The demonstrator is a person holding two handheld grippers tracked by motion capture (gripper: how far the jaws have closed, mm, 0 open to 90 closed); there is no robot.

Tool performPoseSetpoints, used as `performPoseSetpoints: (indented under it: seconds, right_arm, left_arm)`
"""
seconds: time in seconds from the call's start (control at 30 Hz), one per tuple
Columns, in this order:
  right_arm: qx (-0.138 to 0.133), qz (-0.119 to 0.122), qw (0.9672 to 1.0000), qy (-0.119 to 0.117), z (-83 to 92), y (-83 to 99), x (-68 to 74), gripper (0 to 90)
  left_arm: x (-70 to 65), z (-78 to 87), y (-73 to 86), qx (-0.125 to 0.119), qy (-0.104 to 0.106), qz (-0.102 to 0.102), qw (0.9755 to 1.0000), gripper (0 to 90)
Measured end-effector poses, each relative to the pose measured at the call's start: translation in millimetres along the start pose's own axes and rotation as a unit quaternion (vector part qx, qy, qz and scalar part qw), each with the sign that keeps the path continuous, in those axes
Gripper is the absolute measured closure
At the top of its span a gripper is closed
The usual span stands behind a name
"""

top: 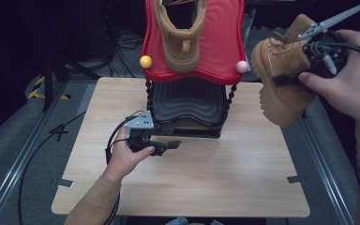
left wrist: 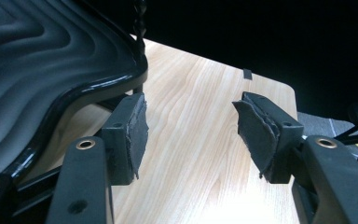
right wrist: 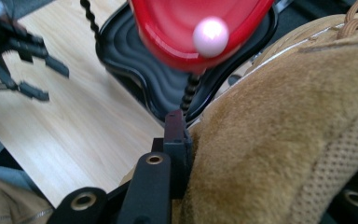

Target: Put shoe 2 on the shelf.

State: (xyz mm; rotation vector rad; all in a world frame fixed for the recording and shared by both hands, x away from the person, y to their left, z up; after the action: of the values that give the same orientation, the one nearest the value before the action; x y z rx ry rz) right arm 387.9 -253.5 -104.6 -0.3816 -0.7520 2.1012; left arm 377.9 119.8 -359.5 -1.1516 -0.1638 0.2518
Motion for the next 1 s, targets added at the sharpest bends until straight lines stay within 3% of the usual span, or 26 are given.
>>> performPoseSetpoints:
  seconds: [0.33, 0.6, 0.77, 1.0]
  right_arm:
    - [-0.014, 0.014, 0.999, 0.04, 21.1, -36.5, 18.4, 77.8]
    - [-0.024, 0.034, 0.9969, 0.067, 20.1, -72.0, 36.9, 77.8]
    - [-0.043, 0.053, 0.9959, 0.059, 16.5, -94.1, 49.2, 77.8]
    - [-0.054, 0.067, 0.9952, 0.046, 4.5, -119.9, 60.0, 77.7]
  left_arm:
    - [-3.4, -1.1, 1.0, -0.007, 0.004, 0.007, 0.9999, 42.6]
    - [-6.7, 7.7, 4.9, -0.004, -0.005, 0.011, 0.9999, 42.6]
    - [-6.7, 13.6, 10.8, -0.005, -0.018, 0.013, 0.9997, 42.7]
    - [-10.8, 17.1, 13.8, 0.001, -0.02, 0.015, 0.9997, 42.6]
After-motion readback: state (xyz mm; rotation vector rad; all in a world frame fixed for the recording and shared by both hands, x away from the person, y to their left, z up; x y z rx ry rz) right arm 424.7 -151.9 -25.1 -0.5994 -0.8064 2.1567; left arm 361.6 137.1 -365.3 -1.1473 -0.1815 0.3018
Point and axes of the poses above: each handheld gripper's, and its own axes: z roughly backward along the jaws, y roughly out of its underside, x roughly to its left, the point moved 1 cm from there along -z, roughly forward along the jaws, and after that the axes turned 10 degrees about -z, right-handed, at the moved point
